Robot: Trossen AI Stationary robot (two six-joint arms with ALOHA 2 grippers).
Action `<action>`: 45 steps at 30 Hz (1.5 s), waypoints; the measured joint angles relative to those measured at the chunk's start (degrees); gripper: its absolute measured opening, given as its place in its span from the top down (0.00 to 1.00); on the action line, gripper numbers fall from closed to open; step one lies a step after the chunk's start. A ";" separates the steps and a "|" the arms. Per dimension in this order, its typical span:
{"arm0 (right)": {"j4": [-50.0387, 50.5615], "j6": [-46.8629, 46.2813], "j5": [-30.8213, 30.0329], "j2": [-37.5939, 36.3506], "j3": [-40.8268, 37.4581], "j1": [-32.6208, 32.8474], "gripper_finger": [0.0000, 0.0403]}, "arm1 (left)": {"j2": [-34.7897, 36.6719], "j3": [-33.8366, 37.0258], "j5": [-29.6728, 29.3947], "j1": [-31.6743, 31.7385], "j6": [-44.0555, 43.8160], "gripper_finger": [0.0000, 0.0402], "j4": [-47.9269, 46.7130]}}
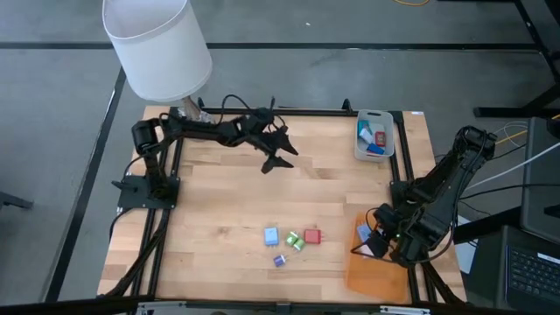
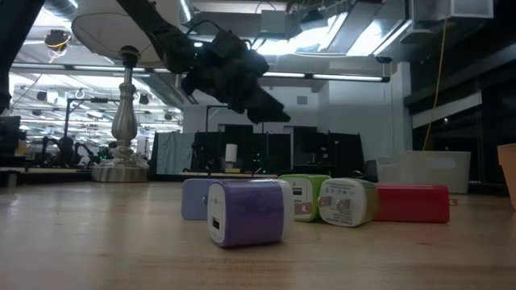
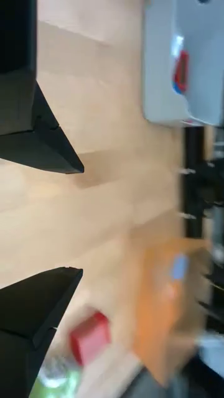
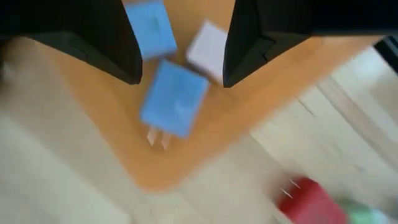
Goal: Pick & Place Office items
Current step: Put the light blue charger adapter into the orange bin
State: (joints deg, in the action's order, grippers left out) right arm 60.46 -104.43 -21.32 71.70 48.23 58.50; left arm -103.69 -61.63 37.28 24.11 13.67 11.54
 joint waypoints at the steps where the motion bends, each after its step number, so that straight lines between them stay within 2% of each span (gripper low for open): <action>1: -0.56 1.41 -2.23 0.00 0.00 0.00 0.46 | 0.52 0.02 -1.32 -0.43 0.74 0.37 -1.62; 5: -2.86 6.59 -14.02 0.00 0.00 -0.16 0.46 | 3.43 0.07 -2.24 -2.69 0.26 0.37 -3.19; 8: -5.63 12.38 -26.23 0.00 0.00 -0.79 0.46 | 5.90 0.04 -3.85 -4.61 -1.05 0.37 -1.23; 11: -9.13 19.75 -41.59 0.00 0.00 -1.95 0.46 | 9.48 -0.04 -8.91 -6.15 -1.28 0.37 -2.10; 14: -11.86 25.50 -55.94 0.01 0.00 -3.95 0.46 | 12.84 -0.04 -16.54 -7.25 0.26 0.37 -8.25; 17: -12.29 26.98 -63.70 0.27 0.00 -6.78 0.46 | 15.14 -0.04 -23.73 -8.77 -1.06 0.36 -14.48; 22: -12.45 27.91 -63.41 2.56 0.00 -12.12 0.46 | 15.89 -0.03 -32.68 -13.53 -1.59 0.36 -23.41; 27: -12.67 27.10 -63.30 7.88 -0.01 -15.80 0.46 | 14.47 0.06 -39.98 -19.57 11.60 0.36 -30.81; 31: -14.44 27.05 -63.28 11.96 -0.02 -17.79 0.46 | 14.28 -0.02 -40.72 -23.84 22.27 0.36 -38.39; 35: -16.10 26.95 -62.45 14.66 -0.02 -19.12 0.46 | 14.22 0.00 -40.74 -27.53 23.83 0.36 -43.06; 39: -16.45 27.19 -61.79 15.28 -0.02 -20.15 0.46 | 14.22 0.00 -42.58 -30.51 25.20 0.36 -43.35; 45: -17.21 32.88 -64.22 15.17 -0.02 -22.00 0.46 | 11.12 -0.02 -48.35 -33.23 33.43 0.36 -44.02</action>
State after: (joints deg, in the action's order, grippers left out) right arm 43.25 -71.56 -85.54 86.87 48.21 36.50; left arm -92.58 -61.65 -11.06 -9.12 47.10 -32.49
